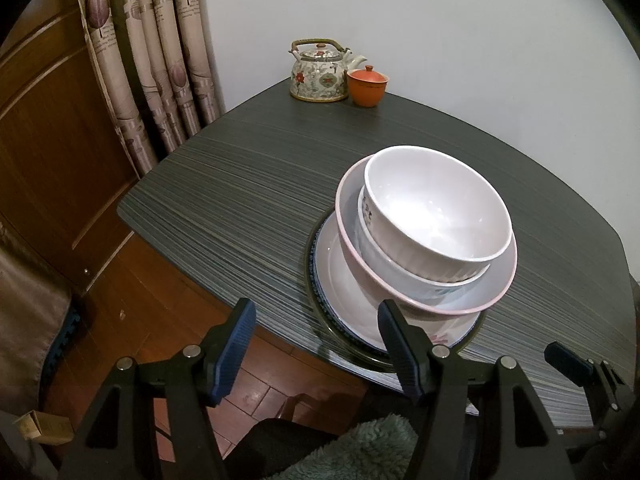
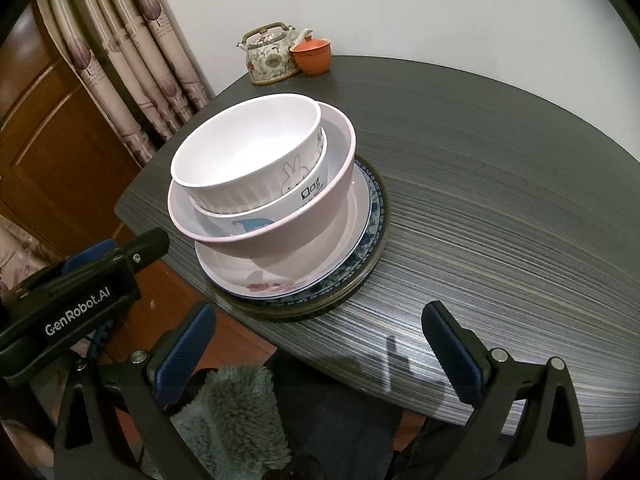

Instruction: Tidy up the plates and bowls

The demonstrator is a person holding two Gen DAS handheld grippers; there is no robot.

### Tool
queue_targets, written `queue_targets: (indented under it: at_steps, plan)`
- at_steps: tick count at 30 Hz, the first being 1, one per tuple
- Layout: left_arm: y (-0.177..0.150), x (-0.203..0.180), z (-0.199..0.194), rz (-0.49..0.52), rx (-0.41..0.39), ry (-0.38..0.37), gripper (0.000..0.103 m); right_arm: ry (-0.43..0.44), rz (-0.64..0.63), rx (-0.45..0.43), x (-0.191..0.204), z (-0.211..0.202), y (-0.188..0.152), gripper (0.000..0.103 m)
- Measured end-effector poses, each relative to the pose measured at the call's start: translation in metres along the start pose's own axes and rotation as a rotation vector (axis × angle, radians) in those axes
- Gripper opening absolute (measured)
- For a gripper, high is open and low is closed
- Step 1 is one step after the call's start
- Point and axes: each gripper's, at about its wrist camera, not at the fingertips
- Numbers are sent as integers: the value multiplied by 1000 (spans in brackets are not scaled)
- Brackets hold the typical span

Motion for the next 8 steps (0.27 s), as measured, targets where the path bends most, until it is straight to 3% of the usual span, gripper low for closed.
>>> queue_targets:
  at_steps: [8]
  plan:
    - [-1,-1,-1,2,-3,2,65,0,3,5,-1,1,0,102]
Point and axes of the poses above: each gripper's, at about its wrist camera, not at the fingertips, and z roughly the way its jaws point, x to its left, y to its top, and after that the axes turned 10 degrees about -x, right-handed
